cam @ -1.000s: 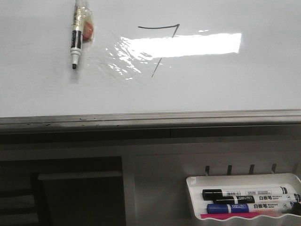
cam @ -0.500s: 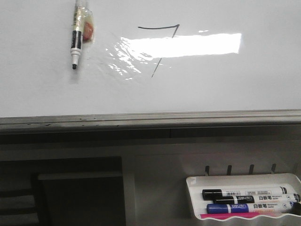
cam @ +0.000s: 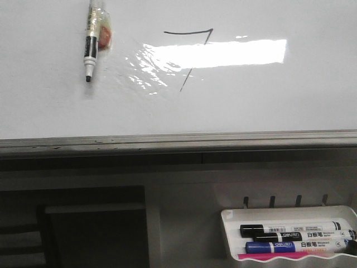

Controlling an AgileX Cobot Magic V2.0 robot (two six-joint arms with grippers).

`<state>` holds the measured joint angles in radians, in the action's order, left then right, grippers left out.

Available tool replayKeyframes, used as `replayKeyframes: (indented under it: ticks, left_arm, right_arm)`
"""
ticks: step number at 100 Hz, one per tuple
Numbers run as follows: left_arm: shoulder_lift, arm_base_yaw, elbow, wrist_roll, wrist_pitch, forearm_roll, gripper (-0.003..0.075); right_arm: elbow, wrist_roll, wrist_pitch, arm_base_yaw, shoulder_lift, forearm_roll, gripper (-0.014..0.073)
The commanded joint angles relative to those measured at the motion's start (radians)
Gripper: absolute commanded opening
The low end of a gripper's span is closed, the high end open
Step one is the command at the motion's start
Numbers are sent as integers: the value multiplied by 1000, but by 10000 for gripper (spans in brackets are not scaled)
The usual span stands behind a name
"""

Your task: Write number 7 on whiteboard

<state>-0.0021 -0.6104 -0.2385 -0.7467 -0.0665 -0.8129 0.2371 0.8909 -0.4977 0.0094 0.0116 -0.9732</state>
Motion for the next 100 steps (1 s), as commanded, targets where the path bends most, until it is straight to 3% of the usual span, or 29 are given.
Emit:
replayKeyframes:
  ticks: [1, 57, 67, 79, 100]
  left_arm:
    - [10, 0, -26, 1, 54, -13, -20]
    - [10, 0, -26, 1, 56, -3, -20]
    - [18, 4, -26, 13, 52, 143, -20]
    - [43, 64, -8, 221, 100, 390, -20]
    - [68, 302, 92, 596, 172, 654, -20]
  right_arm:
    - [23, 7, 54, -7, 15, -31, -53]
    - [23, 7, 54, -7, 15, -31, -53]
    - [23, 7, 54, -7, 15, -31, -53]
    - [23, 7, 54, -7, 15, -31, -53]
    - [23, 7, 54, -7, 15, -31, -53]
